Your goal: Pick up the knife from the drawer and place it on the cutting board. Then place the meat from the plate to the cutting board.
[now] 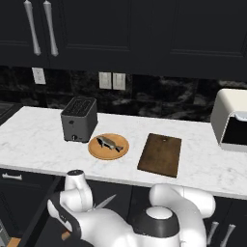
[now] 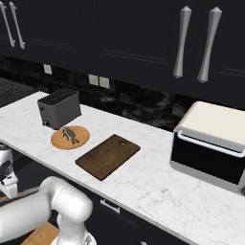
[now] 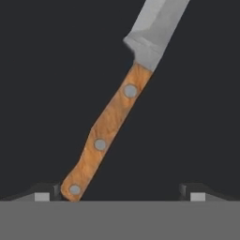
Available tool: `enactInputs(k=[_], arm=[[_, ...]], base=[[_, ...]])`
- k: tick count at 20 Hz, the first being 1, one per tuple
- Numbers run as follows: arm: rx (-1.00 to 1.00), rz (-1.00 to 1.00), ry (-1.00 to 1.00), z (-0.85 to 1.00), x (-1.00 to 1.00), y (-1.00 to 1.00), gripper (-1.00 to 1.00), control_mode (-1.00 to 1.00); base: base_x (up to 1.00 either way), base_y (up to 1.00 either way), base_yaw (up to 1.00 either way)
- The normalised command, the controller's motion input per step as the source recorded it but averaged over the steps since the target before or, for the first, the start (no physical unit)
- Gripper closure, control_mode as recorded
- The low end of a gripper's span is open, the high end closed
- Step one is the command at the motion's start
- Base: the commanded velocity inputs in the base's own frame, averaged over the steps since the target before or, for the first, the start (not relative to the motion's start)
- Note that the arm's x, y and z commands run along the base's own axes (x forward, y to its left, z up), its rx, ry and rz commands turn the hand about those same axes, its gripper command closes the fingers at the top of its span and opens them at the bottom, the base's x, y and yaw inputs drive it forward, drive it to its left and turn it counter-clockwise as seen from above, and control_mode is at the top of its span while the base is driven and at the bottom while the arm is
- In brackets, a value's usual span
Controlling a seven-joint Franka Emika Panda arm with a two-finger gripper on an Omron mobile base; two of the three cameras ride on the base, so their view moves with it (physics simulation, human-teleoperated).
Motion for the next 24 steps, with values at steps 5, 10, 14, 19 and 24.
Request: enactInputs(k=[5, 10, 14, 19, 24], arm=[[-0.05, -0.01, 0.0, -0.3, 0.24, 0.0, -1.0, -1.0], [-0.08, -0.03, 0.0, -0.37, 0.26, 0.09, -1.0, -1.0], [-0.07, -0.04, 0.0, -0.33, 0.1, 0.12, -1.0, -1.0], [-0.08, -0.02, 0.01, -0.51, -0.08, 0.03, 1.0, -1.0], [-0.03, 0.0, 0.0, -0.33, -0.23, 0.0, 1.0, -1.0]], base=[[0.0, 0.0, 0.0], [0.0, 0.0, 0.0], [0.0, 0.0, 0.0], [0.0, 0.0, 0.0], [0.0, 0.0, 0.0]])
